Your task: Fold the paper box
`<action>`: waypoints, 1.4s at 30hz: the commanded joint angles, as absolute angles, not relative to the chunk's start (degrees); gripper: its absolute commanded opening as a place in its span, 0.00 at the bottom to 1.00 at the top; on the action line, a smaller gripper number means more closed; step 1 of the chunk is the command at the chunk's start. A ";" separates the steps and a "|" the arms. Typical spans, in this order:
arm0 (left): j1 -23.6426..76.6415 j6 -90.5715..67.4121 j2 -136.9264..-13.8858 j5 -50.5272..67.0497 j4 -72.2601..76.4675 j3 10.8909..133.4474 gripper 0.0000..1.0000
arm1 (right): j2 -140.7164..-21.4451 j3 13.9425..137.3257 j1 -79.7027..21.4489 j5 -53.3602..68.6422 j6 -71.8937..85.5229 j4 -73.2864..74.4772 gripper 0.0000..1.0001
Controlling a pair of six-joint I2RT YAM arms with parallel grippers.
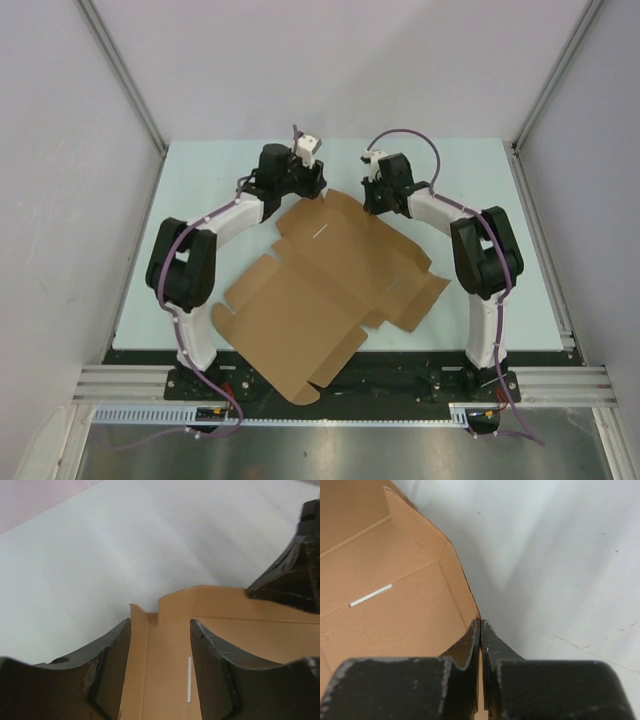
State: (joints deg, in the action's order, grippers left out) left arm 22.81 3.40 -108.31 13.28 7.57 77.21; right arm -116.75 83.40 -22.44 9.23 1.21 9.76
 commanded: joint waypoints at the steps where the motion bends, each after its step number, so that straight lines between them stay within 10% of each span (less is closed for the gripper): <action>1: 22.85 1.58 -109.25 23.45 9.83 80.60 0.56 | -112.33 83.32 -24.78 6.68 0.09 11.16 0.00; 26: 24.61 16.61 -124.28 26.19 2.37 94.57 0.58 | -112.77 83.14 -21.97 9.14 0.09 11.16 0.00; 29: 24.70 16.70 -123.05 25.75 5.36 94.13 0.69 | -112.68 83.06 -22.06 9.32 0.18 11.51 0.00; 31: 24.70 17.13 -123.05 25.75 4.93 95.35 1.00 | -112.59 83.14 -22.32 9.14 0.18 11.78 0.00; 42: 24.35 20.13 -128.49 30.23 -5.43 104.40 0.98 | -111.97 82.88 -22.41 9.23 0.09 11.51 0.00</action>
State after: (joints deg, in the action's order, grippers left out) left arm 24.47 18.04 -125.89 26.87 -1.19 99.66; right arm -114.30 83.26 -22.33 8.71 0.38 11.77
